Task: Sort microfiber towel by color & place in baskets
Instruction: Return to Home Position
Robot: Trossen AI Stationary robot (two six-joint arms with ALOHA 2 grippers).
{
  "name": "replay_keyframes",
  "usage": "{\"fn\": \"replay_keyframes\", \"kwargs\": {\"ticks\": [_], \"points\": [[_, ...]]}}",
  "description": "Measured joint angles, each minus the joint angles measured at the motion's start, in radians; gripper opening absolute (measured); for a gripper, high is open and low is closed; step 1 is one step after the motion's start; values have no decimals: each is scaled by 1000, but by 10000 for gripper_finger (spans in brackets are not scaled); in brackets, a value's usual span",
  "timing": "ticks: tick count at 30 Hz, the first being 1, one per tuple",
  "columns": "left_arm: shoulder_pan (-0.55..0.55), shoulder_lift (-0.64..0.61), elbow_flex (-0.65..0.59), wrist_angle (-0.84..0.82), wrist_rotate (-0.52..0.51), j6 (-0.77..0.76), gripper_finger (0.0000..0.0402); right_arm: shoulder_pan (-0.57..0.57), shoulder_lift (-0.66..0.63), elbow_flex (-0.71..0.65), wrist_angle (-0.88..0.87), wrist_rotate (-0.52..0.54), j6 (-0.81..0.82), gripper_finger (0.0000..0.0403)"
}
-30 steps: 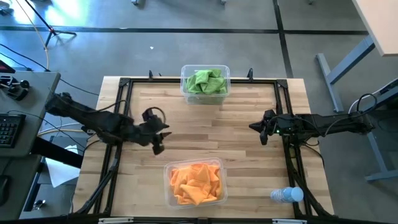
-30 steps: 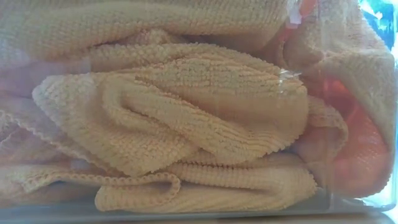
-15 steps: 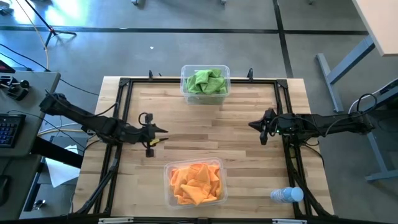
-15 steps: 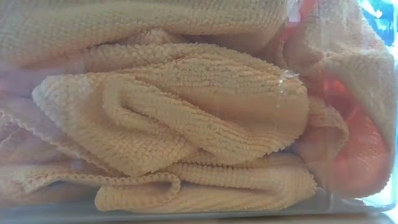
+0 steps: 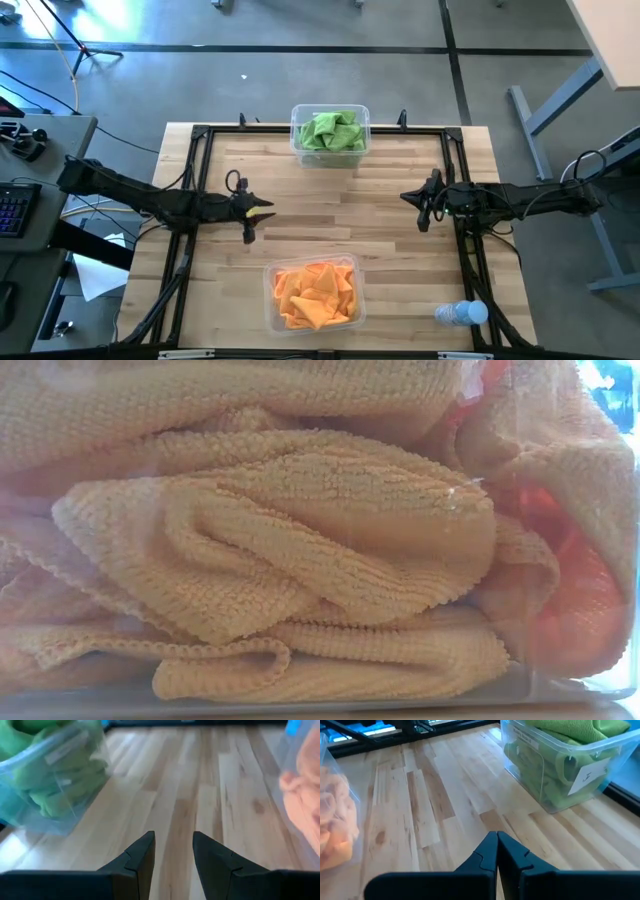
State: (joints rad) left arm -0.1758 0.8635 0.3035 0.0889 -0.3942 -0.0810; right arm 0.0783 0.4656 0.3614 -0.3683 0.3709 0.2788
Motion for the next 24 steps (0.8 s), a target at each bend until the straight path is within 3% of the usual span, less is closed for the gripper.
{"fn": "replay_keyframes", "kwargs": {"ticks": [11, 17, 24], "points": [[99, -2, -218, 510, 37, 68, 122, -48, 1, 0, 52, -30, -122, 0], [124, -42, -259, 565, 54, 60, 122, -85, 1, 0, 58, -67, -124, 0], [124, -188, -293, 525, 54, 75, 122, -105, 1, 0, 58, -91, -123, 0]]}}
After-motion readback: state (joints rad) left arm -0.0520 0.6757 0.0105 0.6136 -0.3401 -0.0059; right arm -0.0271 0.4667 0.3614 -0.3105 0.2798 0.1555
